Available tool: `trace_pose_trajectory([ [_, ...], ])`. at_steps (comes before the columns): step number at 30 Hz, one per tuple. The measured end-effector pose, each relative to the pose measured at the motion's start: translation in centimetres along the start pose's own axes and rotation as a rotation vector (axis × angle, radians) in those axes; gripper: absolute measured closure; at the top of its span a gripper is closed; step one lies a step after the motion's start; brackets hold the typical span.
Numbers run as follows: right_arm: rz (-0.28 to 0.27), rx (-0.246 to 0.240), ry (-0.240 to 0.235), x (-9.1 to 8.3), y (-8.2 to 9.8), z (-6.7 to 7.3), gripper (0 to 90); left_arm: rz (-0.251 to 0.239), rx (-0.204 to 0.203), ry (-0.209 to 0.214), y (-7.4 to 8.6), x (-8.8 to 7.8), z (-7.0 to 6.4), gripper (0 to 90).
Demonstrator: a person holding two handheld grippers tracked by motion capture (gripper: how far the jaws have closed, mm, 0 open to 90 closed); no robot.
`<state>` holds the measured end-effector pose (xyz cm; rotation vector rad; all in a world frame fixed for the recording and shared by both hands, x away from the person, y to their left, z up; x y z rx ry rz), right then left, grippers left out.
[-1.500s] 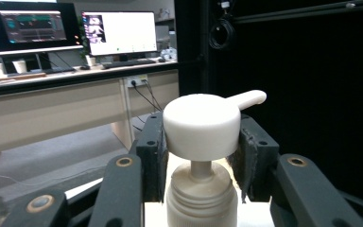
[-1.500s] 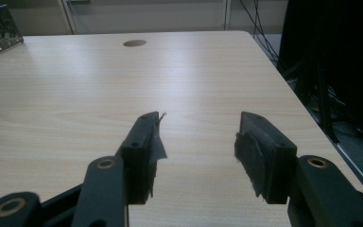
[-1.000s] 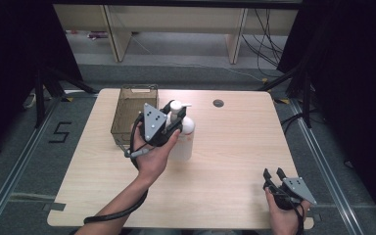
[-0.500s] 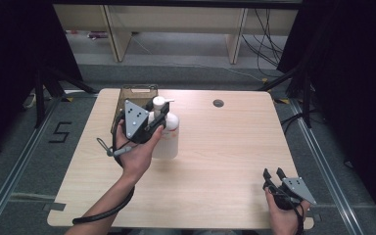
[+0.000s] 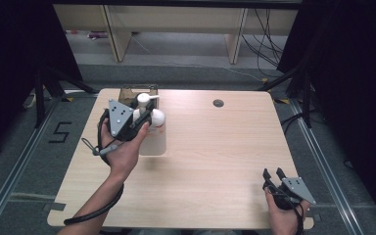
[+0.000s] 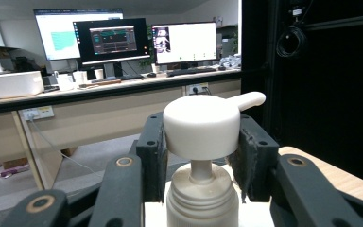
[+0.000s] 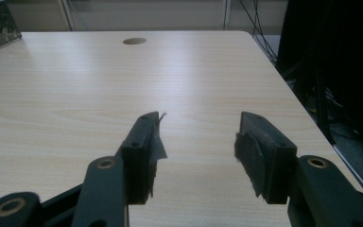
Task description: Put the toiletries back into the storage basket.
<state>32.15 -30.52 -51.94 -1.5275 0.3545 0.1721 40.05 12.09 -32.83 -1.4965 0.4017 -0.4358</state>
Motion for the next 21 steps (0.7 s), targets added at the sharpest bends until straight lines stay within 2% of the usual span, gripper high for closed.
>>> trace_pose_trajectory([
  [1,-0.014,-0.026,-0.011,0.2,-0.1,-0.2,50.1,0.001,-0.004,-0.005,0.0,-0.1,0.1,59.3],
  [2,-0.016,-0.028,-0.009,0.2,0.0,-0.2,50.1,-0.001,-0.003,-0.009,0.0,-0.1,0.3,59.3],
  [8,-0.001,-0.012,-0.004,0.0,0.0,0.0,50.1,0.004,-0.003,-0.031,-0.1,-0.4,1.1,59.3],
  [9,-0.01,-0.034,-0.003,0.1,-0.1,-0.2,50.1,0.005,-0.003,-0.035,0.0,-0.5,1.3,59.3],
  [19,-0.008,-0.029,-0.007,0.2,-0.1,-0.1,50.1,0.005,-0.004,-0.06,0.0,-0.8,2.2,59.3],
  [21,-0.013,-0.048,-0.014,0.3,-0.1,-0.2,50.1,0.009,-0.001,-0.069,0.0,-0.9,2.5,59.3],
])
Point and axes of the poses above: each handheld gripper's, and its own axes: x roughly forward along the jaws, y roughly out of its underside, z roughly to its left, the point moved 2 cm from there along x, roughly forward along the jaws, and after that the axes turned 10 degrees about y, right-handed, at the moved point
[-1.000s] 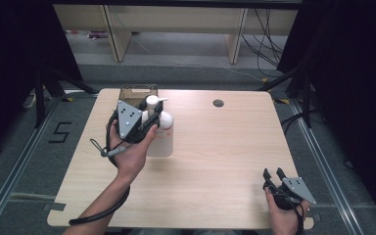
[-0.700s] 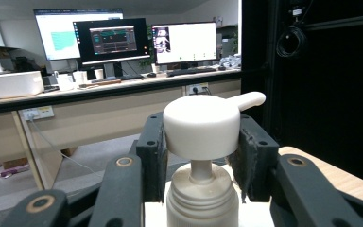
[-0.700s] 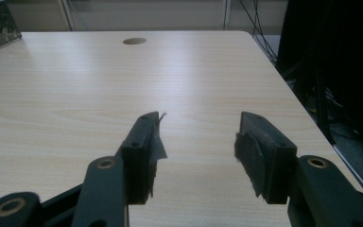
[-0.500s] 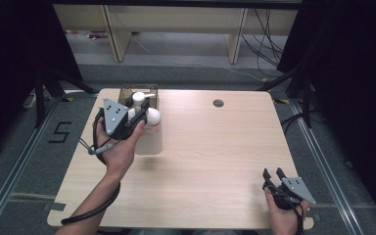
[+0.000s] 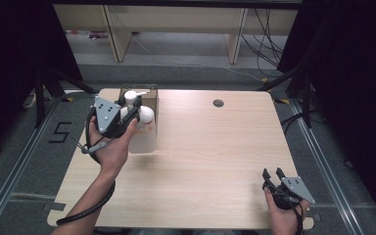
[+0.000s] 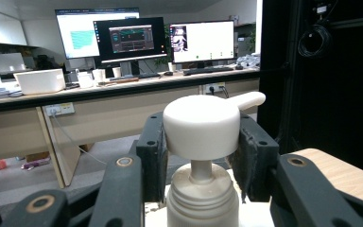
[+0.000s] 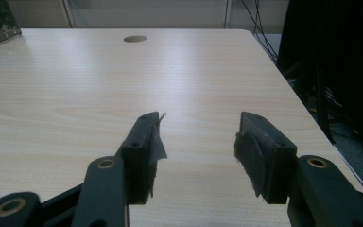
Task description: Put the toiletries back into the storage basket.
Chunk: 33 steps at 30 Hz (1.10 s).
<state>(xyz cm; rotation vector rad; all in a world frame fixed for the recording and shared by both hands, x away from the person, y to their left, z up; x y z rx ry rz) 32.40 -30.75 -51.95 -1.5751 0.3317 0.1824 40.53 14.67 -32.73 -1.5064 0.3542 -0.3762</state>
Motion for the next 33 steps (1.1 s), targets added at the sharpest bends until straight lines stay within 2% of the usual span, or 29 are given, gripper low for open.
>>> trace_pose_trajectory([
  [1,0.001,0.0,0.0,0.0,0.0,0.0,50.1,-0.001,0.0,-0.003,0.0,0.0,0.1,59.3],
  [3,0.023,0.034,0.011,-0.1,0.1,0.3,50.2,0.002,-0.002,-0.007,0.0,-0.1,0.3,59.3],
  [5,0.026,0.012,0.003,-0.1,0.0,0.1,50.2,0.005,-0.002,-0.014,0.0,-0.1,0.6,59.3],
  [9,0.01,0.007,0.002,0.0,0.0,0.1,50.2,0.007,0.0,-0.025,0.0,-0.2,1.0,59.3],
  [28,0.007,0.012,-0.003,0.1,0.0,0.1,50.1,0.01,0.015,-0.075,-0.2,-0.5,3.5,59.3],
  [33,0.035,-0.006,0.018,-0.1,0.0,0.1,50.1,0.006,0.014,-0.088,-0.4,-0.5,4.2,59.3],
])
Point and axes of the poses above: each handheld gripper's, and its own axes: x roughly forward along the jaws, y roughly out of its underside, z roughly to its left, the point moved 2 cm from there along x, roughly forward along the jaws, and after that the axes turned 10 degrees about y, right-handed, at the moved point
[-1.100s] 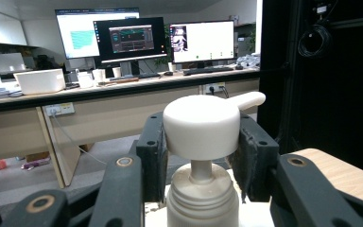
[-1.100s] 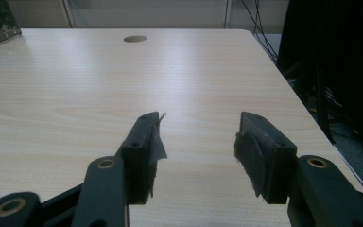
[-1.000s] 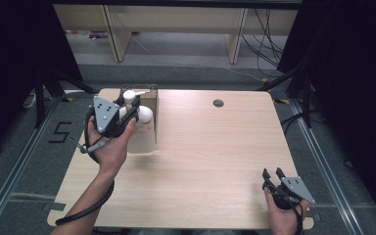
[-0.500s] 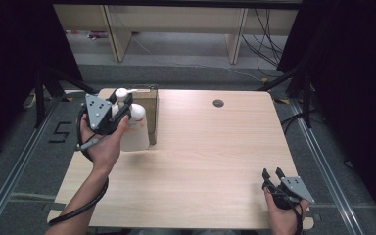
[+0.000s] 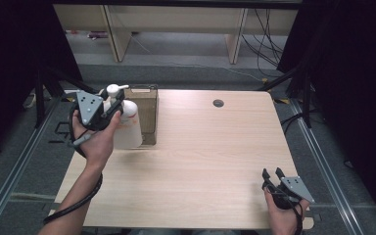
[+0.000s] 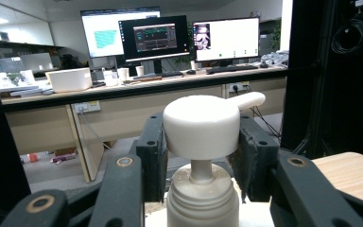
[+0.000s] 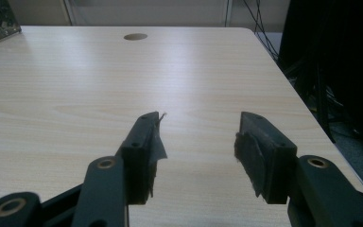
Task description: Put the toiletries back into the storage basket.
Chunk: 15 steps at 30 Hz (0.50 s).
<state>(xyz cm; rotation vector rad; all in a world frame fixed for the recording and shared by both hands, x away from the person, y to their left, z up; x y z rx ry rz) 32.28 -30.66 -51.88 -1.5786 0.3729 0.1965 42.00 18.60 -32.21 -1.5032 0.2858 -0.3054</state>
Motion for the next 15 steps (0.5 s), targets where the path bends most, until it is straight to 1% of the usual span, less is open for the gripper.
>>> trace_pose_trajectory([
  [1,0.003,0.011,-0.007,0.0,0.0,0.1,50.1,0.002,-0.004,-0.004,0.0,0.0,0.1,59.3],
  [4,-0.003,0.001,-0.002,0.0,0.0,0.0,50.0,0.003,-0.001,-0.008,0.0,0.1,0.4,59.3],
  [6,-0.008,0.0,-0.003,0.1,0.0,0.0,50.0,0.002,-0.001,-0.012,0.0,0.1,0.5,59.3],
  [7,-0.001,0.006,-0.006,0.1,0.0,0.1,50.0,0.001,-0.001,-0.014,0.0,0.2,0.6,59.3],
  [9,-0.009,-0.009,-0.002,0.1,0.0,0.0,50.0,0.003,-0.002,-0.017,0.0,0.2,0.8,59.3],
  [13,-0.005,-0.011,-0.001,0.1,0.0,-0.1,49.9,-0.001,-0.006,-0.021,-0.1,0.3,1.1,59.3],
  [14,0.003,0.006,-0.007,0.0,0.0,0.1,49.9,0.001,-0.006,-0.021,-0.1,0.3,1.1,59.3],
  [15,-0.002,0.006,-0.006,0.1,0.0,0.1,50.0,0.001,-0.005,-0.021,-0.1,0.3,1.2,59.4],
])
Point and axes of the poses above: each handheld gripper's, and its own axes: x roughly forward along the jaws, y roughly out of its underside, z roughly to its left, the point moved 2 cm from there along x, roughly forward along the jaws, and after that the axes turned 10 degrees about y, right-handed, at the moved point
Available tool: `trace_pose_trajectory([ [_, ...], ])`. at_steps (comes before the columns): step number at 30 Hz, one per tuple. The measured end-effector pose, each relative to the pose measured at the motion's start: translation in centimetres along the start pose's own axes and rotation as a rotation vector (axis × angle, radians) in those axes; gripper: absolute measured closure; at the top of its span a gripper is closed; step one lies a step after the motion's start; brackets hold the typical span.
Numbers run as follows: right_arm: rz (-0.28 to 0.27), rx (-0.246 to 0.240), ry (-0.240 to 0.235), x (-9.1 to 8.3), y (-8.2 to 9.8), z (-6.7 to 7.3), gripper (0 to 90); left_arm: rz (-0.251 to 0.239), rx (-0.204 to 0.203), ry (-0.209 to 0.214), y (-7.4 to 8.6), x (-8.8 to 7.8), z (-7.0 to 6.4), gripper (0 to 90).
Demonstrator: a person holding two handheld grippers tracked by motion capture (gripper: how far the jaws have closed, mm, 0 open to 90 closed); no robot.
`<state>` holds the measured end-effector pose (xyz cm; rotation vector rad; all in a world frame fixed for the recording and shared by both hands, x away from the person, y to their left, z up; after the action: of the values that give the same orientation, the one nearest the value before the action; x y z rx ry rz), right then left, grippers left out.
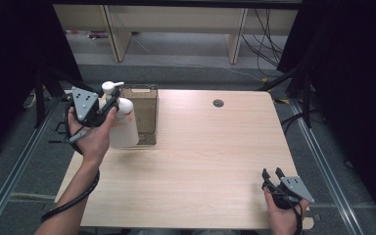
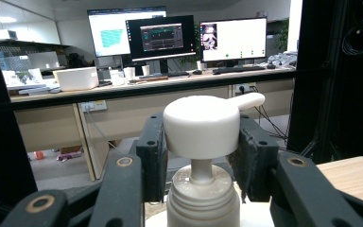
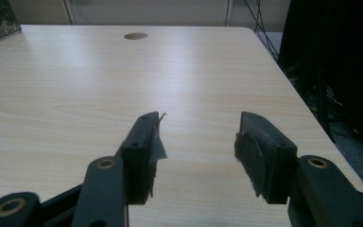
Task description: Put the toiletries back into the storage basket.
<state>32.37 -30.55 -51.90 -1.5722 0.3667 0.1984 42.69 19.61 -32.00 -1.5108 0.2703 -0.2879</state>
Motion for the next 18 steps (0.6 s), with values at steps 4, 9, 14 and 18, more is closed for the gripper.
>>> trace_pose_trajectory([
  [4,-0.021,-0.012,0.001,0.1,0.0,-0.1,49.9,-0.002,-0.004,-0.001,-0.1,0.1,0.2,59.3],
  [9,-0.016,0.003,-0.013,0.2,0.0,0.0,49.9,-0.005,-0.003,-0.001,-0.3,0.1,0.5,59.4],
  [14,-0.014,0.012,-0.015,0.2,0.0,0.1,49.9,-0.004,-0.007,-0.004,-0.4,0.2,0.7,59.4],
  [18,-0.01,0.006,-0.014,0.2,0.0,0.0,49.9,-0.006,-0.013,-0.008,-0.5,0.4,1.1,59.4],
])
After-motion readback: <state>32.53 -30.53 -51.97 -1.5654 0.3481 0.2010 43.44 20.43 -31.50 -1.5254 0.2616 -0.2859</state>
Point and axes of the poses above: each handheld gripper's, and its own axes: x roughly forward along the jaws, y roughly out of its underside, z roughly to its left, the point moved 2 cm from there along x, roughly forward along the jaws, and after that the axes turned 10 degrees about y, right-handed, at the moved point
